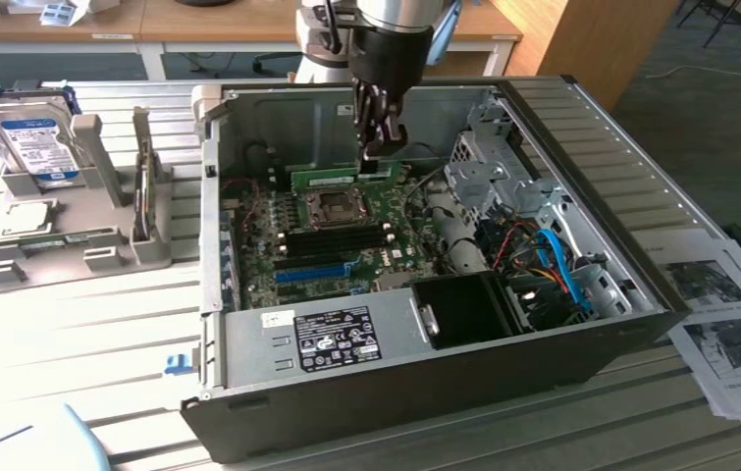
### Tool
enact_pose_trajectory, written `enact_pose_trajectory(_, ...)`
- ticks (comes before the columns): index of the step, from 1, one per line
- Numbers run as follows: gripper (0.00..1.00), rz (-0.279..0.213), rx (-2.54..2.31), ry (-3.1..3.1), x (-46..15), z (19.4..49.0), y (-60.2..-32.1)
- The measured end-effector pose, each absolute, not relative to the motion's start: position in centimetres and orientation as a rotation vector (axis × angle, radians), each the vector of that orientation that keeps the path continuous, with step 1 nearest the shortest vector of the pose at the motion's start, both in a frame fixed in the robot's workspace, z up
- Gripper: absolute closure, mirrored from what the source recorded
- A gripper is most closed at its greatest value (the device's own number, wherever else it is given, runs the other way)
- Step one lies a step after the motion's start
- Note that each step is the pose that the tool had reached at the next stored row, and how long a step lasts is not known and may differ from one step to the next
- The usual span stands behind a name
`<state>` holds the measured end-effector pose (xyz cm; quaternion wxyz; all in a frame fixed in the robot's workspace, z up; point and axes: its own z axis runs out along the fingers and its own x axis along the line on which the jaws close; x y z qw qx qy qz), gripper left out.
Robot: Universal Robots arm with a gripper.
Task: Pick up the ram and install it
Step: 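Insert the ram into the slot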
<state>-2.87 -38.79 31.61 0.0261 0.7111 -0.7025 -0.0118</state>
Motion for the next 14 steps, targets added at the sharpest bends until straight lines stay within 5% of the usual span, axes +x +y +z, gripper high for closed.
enact_pose_trajectory(14, 0.89, -0.036, 2.198, -2.171, -2.9, 29.8, -38.8)
